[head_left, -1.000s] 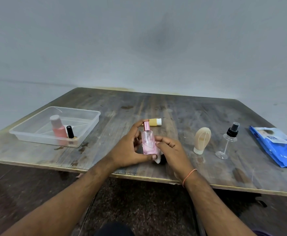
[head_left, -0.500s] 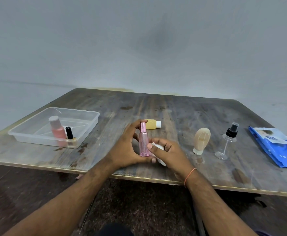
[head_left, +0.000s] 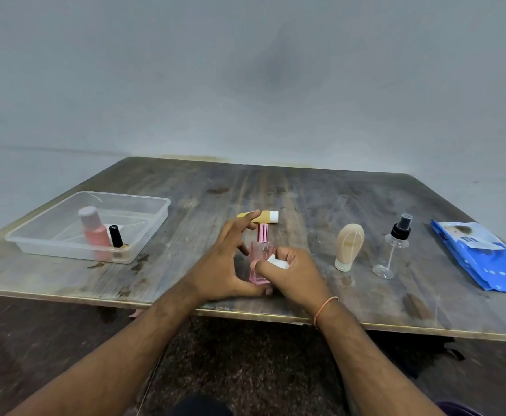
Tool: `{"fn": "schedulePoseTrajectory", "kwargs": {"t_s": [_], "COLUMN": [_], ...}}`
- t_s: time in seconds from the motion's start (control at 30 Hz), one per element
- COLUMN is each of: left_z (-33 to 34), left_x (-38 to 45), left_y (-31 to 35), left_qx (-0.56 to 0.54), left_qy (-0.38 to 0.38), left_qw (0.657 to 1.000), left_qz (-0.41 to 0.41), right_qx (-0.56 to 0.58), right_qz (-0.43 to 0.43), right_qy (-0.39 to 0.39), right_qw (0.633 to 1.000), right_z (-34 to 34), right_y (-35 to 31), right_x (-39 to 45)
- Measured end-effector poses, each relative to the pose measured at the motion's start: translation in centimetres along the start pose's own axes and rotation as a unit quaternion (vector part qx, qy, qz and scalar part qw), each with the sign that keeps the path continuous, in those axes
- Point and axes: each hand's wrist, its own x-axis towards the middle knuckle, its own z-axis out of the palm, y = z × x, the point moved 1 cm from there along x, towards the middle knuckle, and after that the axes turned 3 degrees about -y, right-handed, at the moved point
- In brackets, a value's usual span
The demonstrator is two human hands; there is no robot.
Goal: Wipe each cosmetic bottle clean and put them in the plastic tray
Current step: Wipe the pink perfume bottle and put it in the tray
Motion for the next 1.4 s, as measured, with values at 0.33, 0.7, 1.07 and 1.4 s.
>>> {"fn": "schedulePoseTrajectory", "kwargs": {"t_s": [0.33, 0.7, 1.07, 1.4], "left_z": [-0.1, -0.8, -0.3, -0.2], "left_x": [-0.4, -0.2, 0.0, 0.0], "left_y": [-0.2, 0.5, 0.5, -0.4], "left_qx": [0.048, 0.014, 0.041, 0.021], "left_qy": [0.011, 0.059, -0.012, 0.046], "left_qw": [0.999, 0.998, 0.999, 0.999], "left_qz": [0.023, 0.000, -0.001, 0.000], "right_qx": [-0.066, 0.162, 0.110, -0.111], "right_qz": [-0.025, 0.031, -0.095, -0.167], "right_qy": [0.021, 0.020, 0.220, 0.052], "right_qw": [0.997, 0.986, 0.965, 0.978], "right_z": [-0.3, -1.6, -1.8, -0.5], "right_y": [0.0, 0.0, -0.1, -0.5], "right_x": [-0.2, 0.0, -0.8, -1.4]}}
